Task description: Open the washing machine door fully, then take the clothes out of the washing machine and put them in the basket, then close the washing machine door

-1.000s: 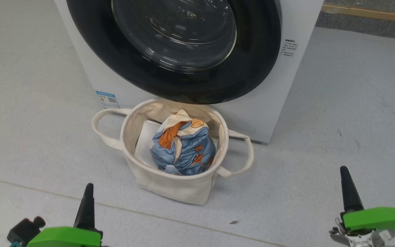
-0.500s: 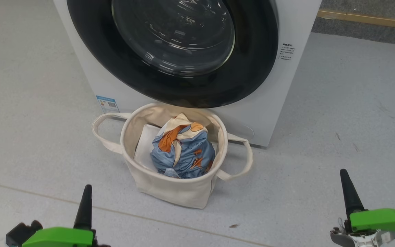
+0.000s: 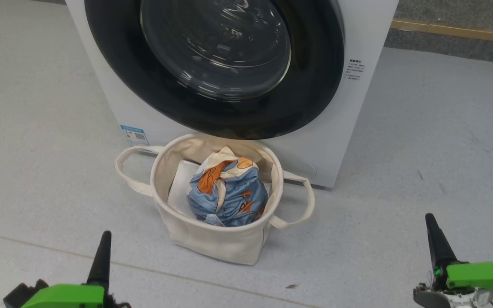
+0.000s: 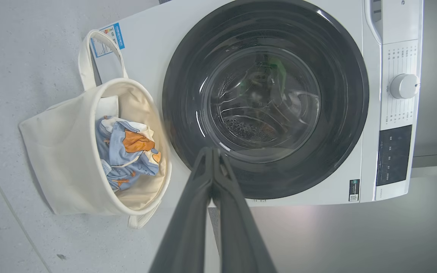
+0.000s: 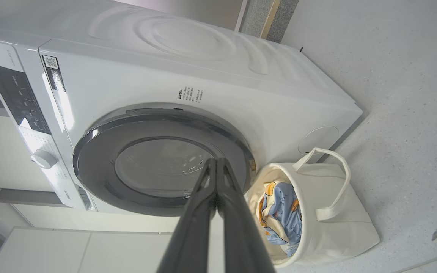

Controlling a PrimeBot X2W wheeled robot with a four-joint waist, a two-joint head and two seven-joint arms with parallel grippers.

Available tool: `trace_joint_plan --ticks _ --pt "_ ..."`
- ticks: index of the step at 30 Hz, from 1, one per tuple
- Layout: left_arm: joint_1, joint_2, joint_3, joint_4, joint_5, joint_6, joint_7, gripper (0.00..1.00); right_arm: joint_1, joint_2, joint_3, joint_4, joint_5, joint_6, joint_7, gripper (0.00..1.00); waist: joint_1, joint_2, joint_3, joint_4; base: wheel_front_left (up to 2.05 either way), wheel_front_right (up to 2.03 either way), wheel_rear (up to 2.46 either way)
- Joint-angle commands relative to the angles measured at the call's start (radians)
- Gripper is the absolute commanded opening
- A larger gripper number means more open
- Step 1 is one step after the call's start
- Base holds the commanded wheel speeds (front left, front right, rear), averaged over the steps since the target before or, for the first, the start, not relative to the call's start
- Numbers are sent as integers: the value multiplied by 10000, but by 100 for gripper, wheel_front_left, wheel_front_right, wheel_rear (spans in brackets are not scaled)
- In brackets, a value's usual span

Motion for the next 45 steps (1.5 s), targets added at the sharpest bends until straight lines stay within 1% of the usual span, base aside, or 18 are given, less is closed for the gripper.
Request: trace_joint_plan --ticks 1,21,45 --pt "-218 150 330 -377 -264 -59 96 0 -424 -170 138 -265 275 1 87 0 0 0 -15 -2 0 0 0" --pt "-207 115 617 -429 -2537 -71 688 0 -480 -157 13 -87 2491 0 690 0 0 0 -294 -46 0 0 0" --pt "-214 47 712 -424 -2457 -71 765 0 -488 -87 -84 -79 2409 0 768 0 0 0 -294 -46 0 0 0"
